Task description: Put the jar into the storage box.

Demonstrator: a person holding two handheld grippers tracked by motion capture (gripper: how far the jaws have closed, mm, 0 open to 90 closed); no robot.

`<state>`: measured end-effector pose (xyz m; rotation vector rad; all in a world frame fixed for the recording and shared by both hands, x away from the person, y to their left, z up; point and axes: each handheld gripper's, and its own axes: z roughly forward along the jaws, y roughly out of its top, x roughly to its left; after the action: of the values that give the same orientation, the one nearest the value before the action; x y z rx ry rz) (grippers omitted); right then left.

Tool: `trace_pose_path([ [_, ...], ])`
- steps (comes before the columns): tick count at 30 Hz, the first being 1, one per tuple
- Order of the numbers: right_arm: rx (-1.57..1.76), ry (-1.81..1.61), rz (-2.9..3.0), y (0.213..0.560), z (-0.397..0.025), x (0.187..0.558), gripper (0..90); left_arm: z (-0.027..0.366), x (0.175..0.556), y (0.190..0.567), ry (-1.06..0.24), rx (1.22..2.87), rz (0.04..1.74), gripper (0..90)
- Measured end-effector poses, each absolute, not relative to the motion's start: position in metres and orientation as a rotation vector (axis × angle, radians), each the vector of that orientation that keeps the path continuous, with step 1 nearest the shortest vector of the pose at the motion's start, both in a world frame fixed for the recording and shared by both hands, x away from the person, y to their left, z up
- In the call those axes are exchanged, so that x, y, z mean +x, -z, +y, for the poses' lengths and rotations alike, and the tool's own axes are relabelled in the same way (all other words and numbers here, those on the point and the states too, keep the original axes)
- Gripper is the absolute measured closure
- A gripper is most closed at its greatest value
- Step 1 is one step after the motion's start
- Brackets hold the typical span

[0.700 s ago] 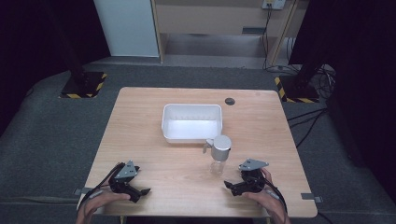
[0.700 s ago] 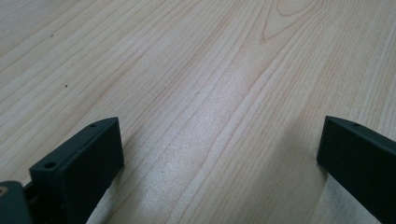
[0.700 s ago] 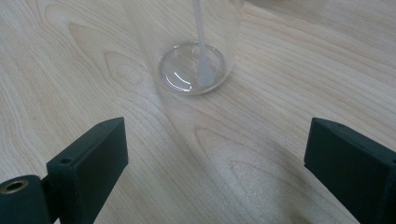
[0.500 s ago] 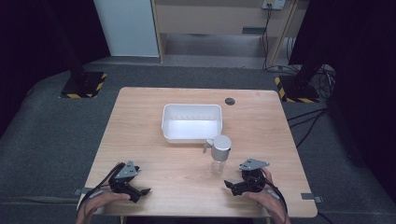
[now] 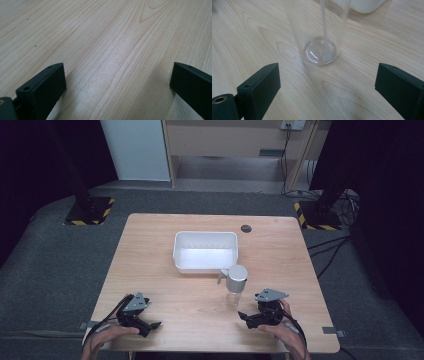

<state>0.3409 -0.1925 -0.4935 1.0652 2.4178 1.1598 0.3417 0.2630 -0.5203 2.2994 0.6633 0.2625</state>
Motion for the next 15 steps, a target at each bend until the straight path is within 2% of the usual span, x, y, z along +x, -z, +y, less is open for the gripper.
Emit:
trace_pose_path([
  [15,1.031,-1.204,2.391,0.478,-0.18,0.344,6.2,0.263,0.342,0.52,-0.262,2.299,0.664,0.0],
])
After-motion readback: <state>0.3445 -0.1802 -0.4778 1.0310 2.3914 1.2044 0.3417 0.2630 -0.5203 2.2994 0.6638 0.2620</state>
